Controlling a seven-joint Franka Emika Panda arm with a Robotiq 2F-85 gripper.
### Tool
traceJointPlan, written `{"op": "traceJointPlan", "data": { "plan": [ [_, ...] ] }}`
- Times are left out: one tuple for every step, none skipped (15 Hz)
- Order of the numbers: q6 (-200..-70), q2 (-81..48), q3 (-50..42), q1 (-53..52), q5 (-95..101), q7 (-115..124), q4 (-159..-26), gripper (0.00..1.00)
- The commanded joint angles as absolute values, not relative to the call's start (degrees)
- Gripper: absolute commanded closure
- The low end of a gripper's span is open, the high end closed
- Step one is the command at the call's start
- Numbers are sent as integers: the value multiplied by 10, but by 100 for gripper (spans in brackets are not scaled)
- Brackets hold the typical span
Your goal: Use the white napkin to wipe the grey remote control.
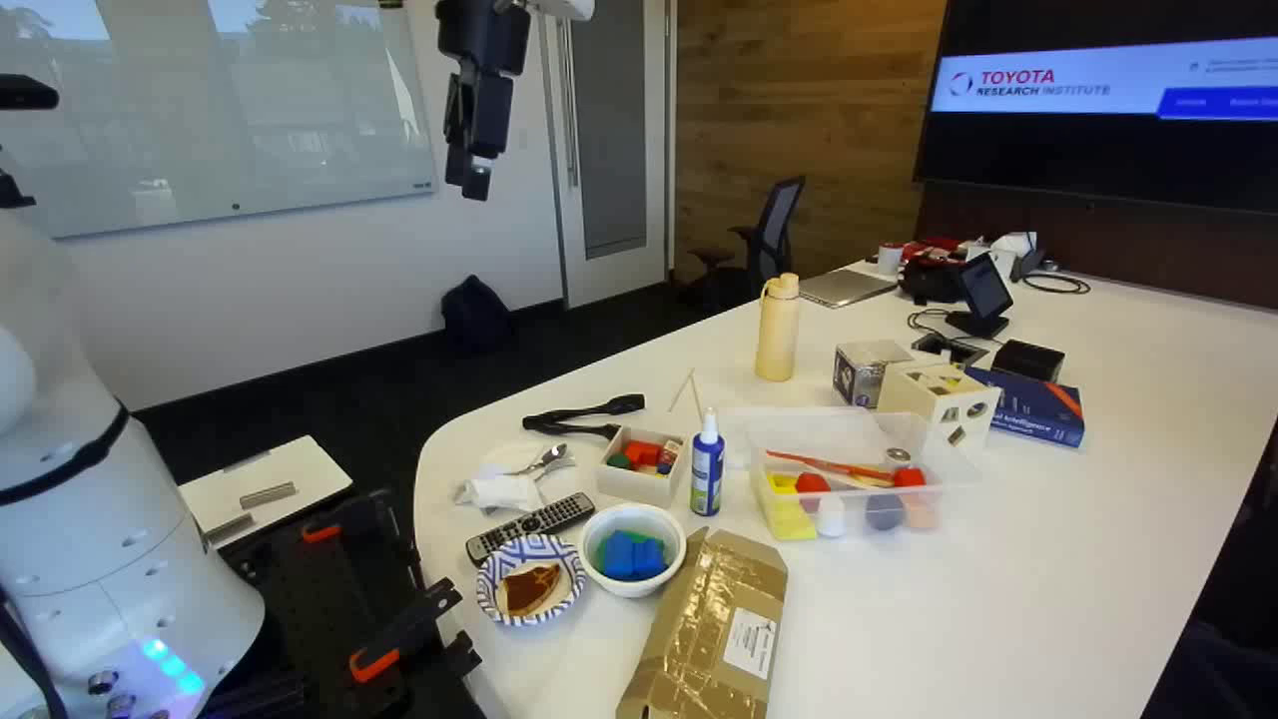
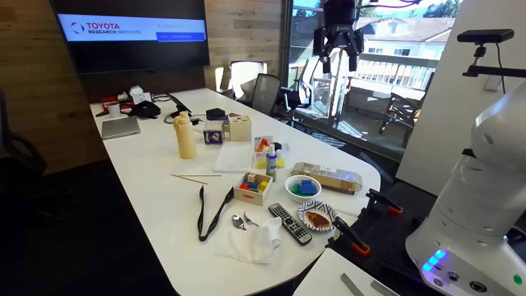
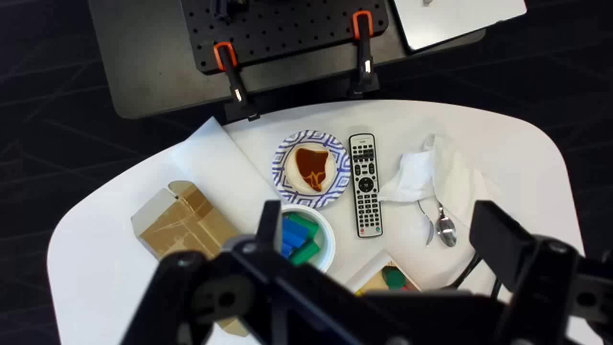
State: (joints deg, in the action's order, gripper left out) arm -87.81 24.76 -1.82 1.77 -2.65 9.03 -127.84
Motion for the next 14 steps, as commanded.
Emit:
{"op": "traceJointPlan", "data": {
  "plan": [
    [-877, 247, -13, 24, -28, 88, -1277, 0],
    [-877, 247, -13, 24, -28, 88, -1277, 0],
    [-877, 247, -13, 24, -28, 88, -1277, 0],
    [-876, 237, -12, 21, -27, 83, -1276, 0],
    [-890, 229, -12, 18, -36, 84, -1281, 0],
    [-897, 219, -9, 15, -42, 85, -1284, 0],
    [-919, 201, -4, 8, -54, 82, -1290, 0],
    [-938, 184, 1, 1, -75, 84, -1295, 0],
    [-974, 160, 14, -10, -99, 87, -1305, 0],
    [-1002, 140, 24, -19, -125, 95, -1312, 0],
    [-1032, 121, 36, -31, -146, 91, -1321, 0],
    [-1065, 96, 49, -42, -160, 95, -1327, 0],
    [-1102, 71, 65, -51, -165, 115, -1336, 0],
    [-1145, 42, 80, -62, -168, 133, -1342, 0]
  ]
}}
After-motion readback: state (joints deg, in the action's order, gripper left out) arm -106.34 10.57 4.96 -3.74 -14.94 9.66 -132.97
